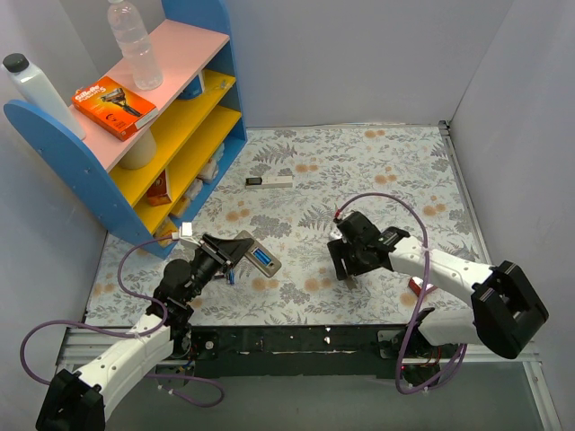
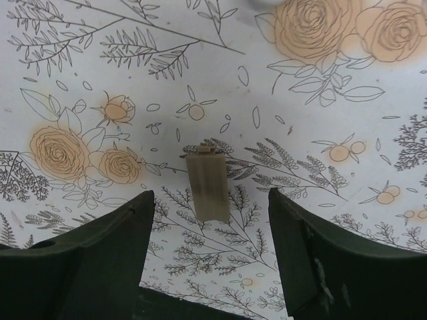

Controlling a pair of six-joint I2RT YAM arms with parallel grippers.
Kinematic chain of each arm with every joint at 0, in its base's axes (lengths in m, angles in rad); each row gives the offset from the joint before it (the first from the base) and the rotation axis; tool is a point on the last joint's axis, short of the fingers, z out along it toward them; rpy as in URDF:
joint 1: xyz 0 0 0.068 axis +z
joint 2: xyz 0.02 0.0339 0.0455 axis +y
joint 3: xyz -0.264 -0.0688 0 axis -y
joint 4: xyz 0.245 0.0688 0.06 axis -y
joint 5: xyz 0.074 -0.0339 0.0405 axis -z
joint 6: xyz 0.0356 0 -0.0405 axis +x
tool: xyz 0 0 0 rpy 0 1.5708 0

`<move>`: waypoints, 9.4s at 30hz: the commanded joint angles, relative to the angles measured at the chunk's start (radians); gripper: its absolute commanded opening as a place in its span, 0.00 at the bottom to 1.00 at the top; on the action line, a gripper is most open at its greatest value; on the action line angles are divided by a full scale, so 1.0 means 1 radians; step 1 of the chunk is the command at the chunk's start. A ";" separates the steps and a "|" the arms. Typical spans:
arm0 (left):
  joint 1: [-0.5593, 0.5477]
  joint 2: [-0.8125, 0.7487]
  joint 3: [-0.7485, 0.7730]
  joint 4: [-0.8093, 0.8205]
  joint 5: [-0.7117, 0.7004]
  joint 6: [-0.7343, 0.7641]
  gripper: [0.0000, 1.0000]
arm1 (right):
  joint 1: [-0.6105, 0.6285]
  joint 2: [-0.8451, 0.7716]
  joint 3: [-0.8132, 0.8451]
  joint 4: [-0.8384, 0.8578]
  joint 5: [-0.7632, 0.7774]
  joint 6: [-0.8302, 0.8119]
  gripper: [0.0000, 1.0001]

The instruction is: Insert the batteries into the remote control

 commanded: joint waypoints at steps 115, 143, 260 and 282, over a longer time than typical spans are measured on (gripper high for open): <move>-0.002 0.072 -0.168 0.150 -0.032 -0.005 0.00 | 0.384 0.256 0.842 -0.353 -0.027 -0.324 0.14; -0.002 0.105 -0.161 0.210 -0.052 -0.040 0.00 | 0.423 0.542 1.161 -0.554 -0.032 -0.275 0.14; -0.002 0.041 -0.119 0.149 -0.056 -0.008 0.00 | 0.453 0.609 1.209 -0.473 0.034 -0.213 0.09; -0.002 0.050 -0.161 0.253 -0.030 -0.066 0.00 | 0.415 0.534 1.117 -0.340 -0.018 -0.167 0.12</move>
